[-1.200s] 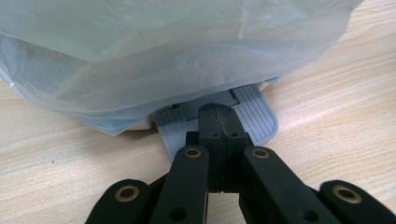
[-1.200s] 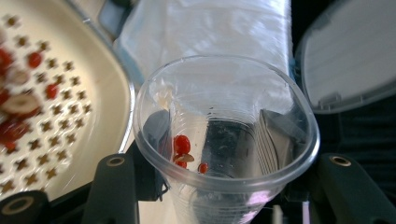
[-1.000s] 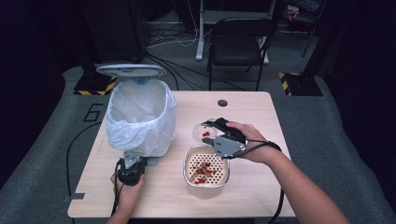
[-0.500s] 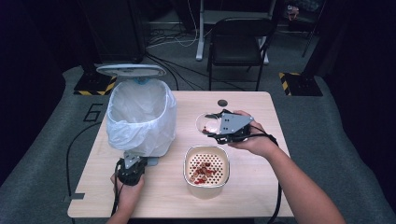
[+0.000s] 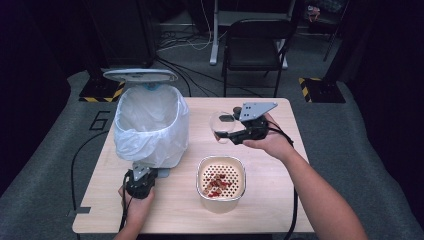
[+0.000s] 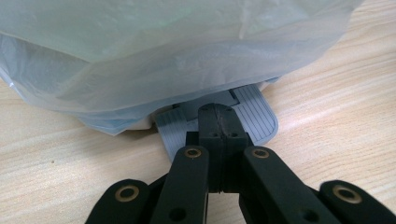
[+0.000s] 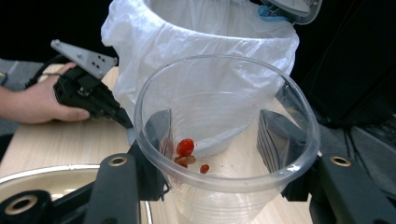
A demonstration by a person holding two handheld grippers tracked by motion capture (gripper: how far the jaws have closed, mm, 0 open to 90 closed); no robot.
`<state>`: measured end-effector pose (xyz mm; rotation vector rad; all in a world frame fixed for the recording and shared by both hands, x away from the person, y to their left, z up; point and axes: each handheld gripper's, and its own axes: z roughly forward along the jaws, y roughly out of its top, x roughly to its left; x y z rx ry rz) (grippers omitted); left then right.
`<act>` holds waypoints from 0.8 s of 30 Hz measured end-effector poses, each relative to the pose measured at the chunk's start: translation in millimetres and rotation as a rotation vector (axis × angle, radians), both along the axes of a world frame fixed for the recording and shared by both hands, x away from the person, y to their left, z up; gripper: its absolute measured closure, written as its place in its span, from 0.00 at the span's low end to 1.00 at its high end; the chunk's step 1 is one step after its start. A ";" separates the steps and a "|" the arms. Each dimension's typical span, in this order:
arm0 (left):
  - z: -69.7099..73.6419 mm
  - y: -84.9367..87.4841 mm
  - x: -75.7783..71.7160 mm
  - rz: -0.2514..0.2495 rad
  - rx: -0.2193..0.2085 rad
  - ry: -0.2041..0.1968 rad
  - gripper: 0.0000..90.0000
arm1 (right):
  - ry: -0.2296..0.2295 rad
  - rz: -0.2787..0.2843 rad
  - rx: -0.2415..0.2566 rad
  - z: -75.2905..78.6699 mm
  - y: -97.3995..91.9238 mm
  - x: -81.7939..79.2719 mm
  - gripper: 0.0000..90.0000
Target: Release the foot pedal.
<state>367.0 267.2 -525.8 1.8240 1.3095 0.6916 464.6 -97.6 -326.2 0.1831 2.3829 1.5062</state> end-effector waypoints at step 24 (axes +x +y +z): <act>-1.0 -0.9 -0.1 0.006 -0.030 0.006 1.00 | 0.126 -0.004 0.027 51.0 44.9 13.3 0.50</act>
